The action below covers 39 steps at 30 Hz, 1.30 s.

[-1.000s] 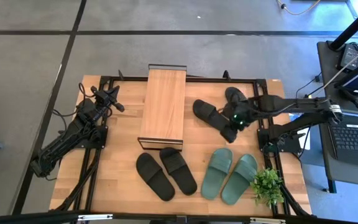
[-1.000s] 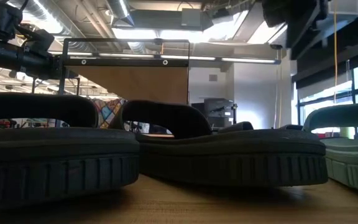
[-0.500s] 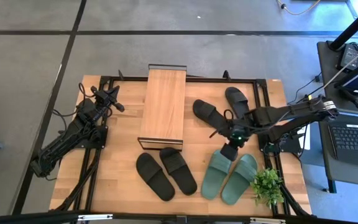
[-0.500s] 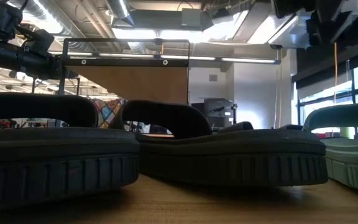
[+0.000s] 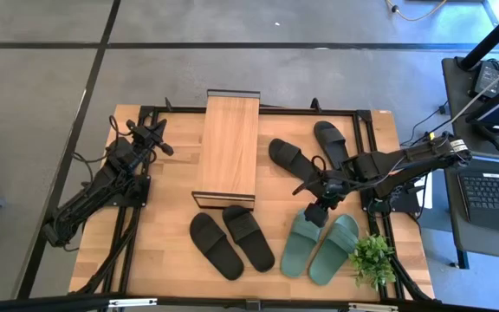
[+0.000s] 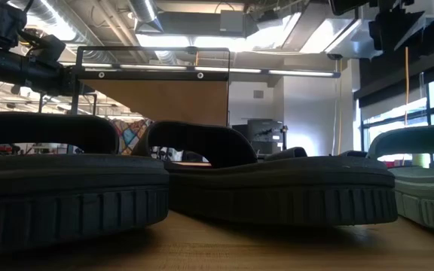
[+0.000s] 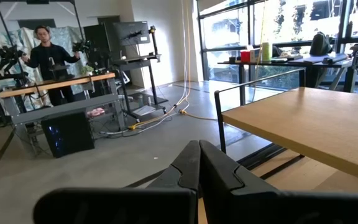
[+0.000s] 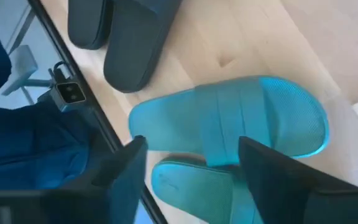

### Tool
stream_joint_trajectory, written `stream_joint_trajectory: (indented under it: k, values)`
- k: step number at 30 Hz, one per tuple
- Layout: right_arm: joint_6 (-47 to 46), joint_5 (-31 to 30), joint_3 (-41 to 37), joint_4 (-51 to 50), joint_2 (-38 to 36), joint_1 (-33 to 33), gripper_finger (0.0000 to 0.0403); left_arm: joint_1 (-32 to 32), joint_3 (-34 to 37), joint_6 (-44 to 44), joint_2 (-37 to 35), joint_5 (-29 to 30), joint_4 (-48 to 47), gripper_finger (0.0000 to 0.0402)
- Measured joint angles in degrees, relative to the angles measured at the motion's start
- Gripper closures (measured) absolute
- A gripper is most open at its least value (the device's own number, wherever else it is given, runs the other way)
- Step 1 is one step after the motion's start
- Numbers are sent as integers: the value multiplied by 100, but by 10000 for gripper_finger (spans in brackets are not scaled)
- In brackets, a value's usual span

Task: Pick and place slides into the shelf
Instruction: Put the green slide on the shelf

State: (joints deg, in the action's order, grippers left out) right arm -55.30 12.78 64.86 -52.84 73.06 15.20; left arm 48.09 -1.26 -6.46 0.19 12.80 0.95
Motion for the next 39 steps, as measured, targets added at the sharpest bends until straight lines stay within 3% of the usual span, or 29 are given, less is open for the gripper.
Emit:
stream_joint_trajectory:
  k: [6, 10, 20, 29, 34, 39]
  values:
    - [-257, 211, -2, 200, -2, 100, 95, 0, 0, 0, 1, 0, 0, 401]
    - [-1105, -2, -2, 179, -2, -15, 92, -1, 0, 0, -1, 0, 0, 401]
    - [-1695, -419, 150, 9, 35, 577, 92, 1, 1, 0, -1, -2, 0, 401]
    - [-2547, -908, 662, -1146, 260, 1186, 92, -1, 1, 0, -1, -26, 0, 401]
    - [-2720, -1362, 1454, -1822, 903, 1591, 92, 0, 0, 0, -1, -24, 21, 401]
    - [-3200, -1812, 2467, -3263, 1791, 2083, 92, -1, 1, -2, -1, -24, 26, 401]
